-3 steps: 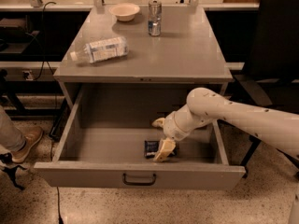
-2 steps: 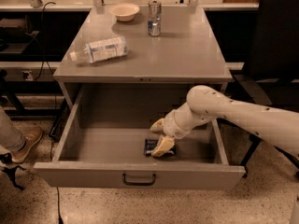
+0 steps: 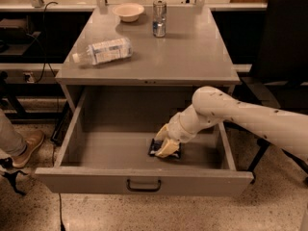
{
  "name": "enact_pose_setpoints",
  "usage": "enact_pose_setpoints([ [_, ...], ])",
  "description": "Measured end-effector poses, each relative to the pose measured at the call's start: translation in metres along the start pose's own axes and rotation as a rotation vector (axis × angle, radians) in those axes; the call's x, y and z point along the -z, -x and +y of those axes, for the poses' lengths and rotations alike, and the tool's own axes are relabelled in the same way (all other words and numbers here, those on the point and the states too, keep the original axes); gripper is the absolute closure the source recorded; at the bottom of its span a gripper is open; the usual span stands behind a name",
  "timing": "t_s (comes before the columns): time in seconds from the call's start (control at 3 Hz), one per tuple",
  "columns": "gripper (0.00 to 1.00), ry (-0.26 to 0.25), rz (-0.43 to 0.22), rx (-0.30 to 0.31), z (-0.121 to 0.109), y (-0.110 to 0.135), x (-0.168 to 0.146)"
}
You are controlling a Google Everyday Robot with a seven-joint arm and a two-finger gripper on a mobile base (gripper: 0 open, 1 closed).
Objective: Pick rxbar blueberry from top drawer and place on counter
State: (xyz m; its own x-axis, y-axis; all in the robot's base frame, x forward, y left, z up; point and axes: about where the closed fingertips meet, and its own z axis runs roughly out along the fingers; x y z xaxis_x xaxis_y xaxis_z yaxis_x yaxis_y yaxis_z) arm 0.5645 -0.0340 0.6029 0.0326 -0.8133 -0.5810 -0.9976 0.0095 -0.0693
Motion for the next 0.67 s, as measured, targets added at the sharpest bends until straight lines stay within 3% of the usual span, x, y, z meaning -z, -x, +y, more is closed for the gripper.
enact_pose_setpoints([
  [0.33,1.0,-0.016,-0.106,0.05,-0.004,0.008,0.027],
  [0.67,1.0,-0.078,-0.263,0.155,-0.007,0.029,0.098],
])
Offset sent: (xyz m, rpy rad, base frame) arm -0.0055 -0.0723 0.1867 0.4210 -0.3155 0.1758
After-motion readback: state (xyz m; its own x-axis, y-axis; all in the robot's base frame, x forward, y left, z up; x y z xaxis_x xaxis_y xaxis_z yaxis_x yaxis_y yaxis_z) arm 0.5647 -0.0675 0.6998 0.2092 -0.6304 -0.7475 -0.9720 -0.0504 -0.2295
